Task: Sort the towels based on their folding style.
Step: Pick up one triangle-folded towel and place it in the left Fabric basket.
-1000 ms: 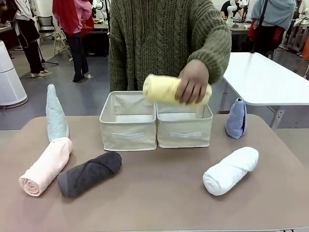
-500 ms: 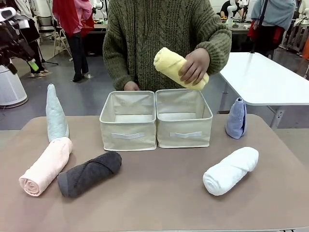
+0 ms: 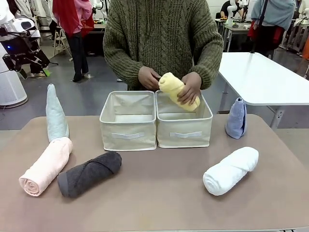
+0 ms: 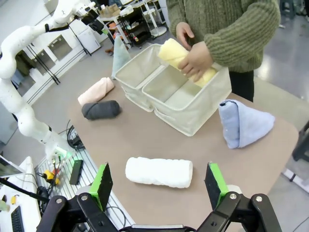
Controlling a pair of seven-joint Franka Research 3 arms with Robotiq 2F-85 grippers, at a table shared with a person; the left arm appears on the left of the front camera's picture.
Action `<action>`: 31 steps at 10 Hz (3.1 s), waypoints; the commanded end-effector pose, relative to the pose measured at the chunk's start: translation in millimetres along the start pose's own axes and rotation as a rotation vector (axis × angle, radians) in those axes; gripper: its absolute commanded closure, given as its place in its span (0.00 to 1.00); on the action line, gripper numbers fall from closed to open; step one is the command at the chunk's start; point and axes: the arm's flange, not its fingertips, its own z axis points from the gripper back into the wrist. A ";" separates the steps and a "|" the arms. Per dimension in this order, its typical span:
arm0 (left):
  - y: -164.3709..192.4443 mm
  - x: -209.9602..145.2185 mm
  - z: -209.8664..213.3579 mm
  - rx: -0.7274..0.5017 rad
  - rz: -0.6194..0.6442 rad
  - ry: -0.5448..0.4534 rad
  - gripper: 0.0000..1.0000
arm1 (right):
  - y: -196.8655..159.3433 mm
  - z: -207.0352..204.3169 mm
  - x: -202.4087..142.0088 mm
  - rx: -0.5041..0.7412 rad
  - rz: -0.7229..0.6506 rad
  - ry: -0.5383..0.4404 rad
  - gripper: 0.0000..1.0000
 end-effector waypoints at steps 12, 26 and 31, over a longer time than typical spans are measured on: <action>-38.0 27.9 -72.0 0.290 0.158 -0.031 0.00 | -0.9 -0.9 -0.9 0.007 0.011 -0.011 0.00; -28.2 44.9 -112.5 0.302 0.196 0.036 1.00 | -0.9 -0.9 -0.9 0.007 0.011 -0.011 0.00; -25.3 45.0 -108.2 0.254 0.145 0.038 1.00 | -0.9 -0.9 -0.9 0.007 0.011 -0.011 0.00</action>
